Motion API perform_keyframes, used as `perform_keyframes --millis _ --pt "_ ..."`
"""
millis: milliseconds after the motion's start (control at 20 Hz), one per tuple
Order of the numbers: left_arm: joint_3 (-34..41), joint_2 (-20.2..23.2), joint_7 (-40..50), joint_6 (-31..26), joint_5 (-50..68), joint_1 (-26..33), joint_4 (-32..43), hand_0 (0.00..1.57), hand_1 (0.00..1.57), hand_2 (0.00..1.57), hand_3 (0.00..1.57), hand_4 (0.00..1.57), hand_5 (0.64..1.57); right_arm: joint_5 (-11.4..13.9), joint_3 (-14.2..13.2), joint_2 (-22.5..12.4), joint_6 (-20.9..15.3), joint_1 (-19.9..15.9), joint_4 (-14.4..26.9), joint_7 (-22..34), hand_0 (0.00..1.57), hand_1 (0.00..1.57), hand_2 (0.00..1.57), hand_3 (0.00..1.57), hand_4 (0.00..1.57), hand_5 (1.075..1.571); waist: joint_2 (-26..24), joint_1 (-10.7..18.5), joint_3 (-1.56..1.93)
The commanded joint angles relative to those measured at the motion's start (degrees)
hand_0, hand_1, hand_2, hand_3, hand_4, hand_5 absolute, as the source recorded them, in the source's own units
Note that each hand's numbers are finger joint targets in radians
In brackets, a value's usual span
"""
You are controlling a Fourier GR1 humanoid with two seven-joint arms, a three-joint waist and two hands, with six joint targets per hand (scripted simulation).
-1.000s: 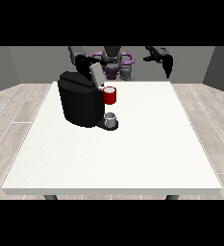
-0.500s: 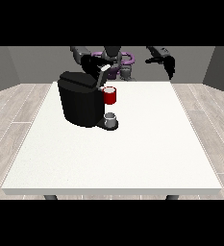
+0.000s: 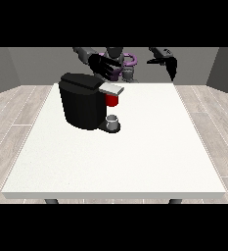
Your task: Insert the coffee pod into the coffee machine and close the lid
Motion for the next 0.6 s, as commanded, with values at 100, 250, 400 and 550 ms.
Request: perform_keyframes --millis 100,250,400,550 --pt "-0.6 -0.2 -4.7 0.5 -0.9 0.3 0.7 0.00 0.00 0.00 0.00 0.20 1.571 0.0 -0.6 1.1 0.1 -2.9 -0.4 -1.1 0.00 0.00 0.00 0.00 0.13 1.571 0.7 -0.4 -0.01" --pt "-2.6 -2.1 -3.2 0.4 -0.9 5.3 -2.6 0.00 0.00 0.00 0.00 0.14 1.571 -0.7 1.5 4.0 1.2 4.3 -1.9 -4.4 0.00 0.00 0.00 0.00 0.13 1.571 -5.1 -0.7 0.00" --pt "-2.5 -3.5 -5.6 1.9 -1.6 4.2 1.6 0.00 0.00 0.00 0.00 0.19 1.571 -6.2 7.7 5.4 1.8 8.5 -6.1 -5.6 0.00 0.00 0.00 0.00 0.35 1.571 -6.2 -3.3 0.00" --pt "-0.8 -2.2 -5.8 1.9 -0.9 5.0 2.5 0.00 0.00 0.00 0.00 0.19 1.571 -11.6 7.9 5.4 3.1 14.5 -9.1 -7.3 0.00 0.00 0.00 0.00 0.29 1.571 -8.0 -6.2 0.01"
